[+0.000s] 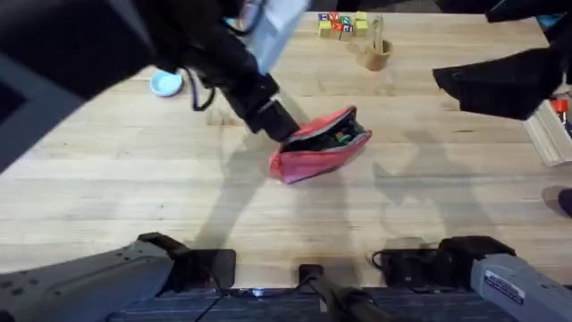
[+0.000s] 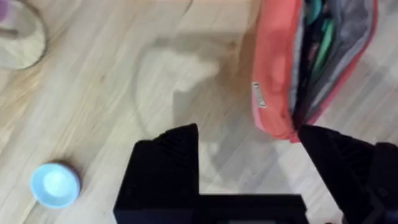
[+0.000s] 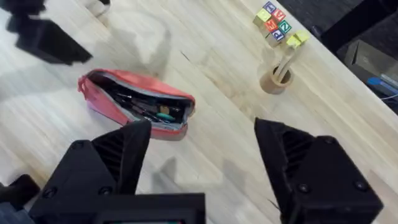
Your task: Unzip the bag, pick up the pens from the table one at a time and place them inside, then zip the bag closed.
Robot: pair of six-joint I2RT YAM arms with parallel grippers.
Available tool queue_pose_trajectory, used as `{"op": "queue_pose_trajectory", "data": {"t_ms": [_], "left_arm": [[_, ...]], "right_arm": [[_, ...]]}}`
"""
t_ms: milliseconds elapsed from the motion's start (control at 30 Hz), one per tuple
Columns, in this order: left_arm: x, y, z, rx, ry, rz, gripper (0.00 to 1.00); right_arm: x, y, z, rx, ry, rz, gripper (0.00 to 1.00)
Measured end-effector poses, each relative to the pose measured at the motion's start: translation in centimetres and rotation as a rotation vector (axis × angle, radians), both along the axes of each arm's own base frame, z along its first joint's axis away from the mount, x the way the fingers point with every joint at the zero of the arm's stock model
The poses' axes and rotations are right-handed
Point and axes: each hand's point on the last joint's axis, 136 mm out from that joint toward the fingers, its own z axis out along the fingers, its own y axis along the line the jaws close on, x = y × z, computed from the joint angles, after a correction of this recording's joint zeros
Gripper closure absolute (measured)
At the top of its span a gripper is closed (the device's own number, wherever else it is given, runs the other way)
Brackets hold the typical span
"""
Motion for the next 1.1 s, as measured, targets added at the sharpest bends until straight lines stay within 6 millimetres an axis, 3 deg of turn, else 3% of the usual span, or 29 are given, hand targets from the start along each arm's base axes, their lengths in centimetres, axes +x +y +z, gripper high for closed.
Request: {"op": "queue_pose_trajectory", "data": {"t_ms": [133,333,500,733,1000,1100], "left_arm": [[0.0,2.2,0.2,-0.031,-0.011,0.027,0.006],[-0.8,4.0,-1.8,-0.098,-0.019,0.037,0.006],[-1.6,4.2,-2.8,-0.183,-0.057,0.006,0.006],[-2.6,4.4,-2.3,-0.300,-0.072,-0.033,0.006],[-3.3,5.1,-2.8,-0.291,-0.038,-0.023,0.006],[-4.7,5.1,-3.4,-0.267,0.001,-0.078,0.006]], "right_arm": [[0.0,0.0,0.0,0.000,0.000,0.000,0.005],[0.0,0.0,0.0,0.000,0.000,0.000,0.006],[0.0,0.0,0.0,0.000,0.000,0.000,0.005],[0.0,0.0,0.0,0.000,0.000,0.000,0.005],[0.0,0.0,0.0,0.000,0.000,0.000,0.006],[0.0,0.0,0.0,0.000,0.000,0.000,0.006]]}}
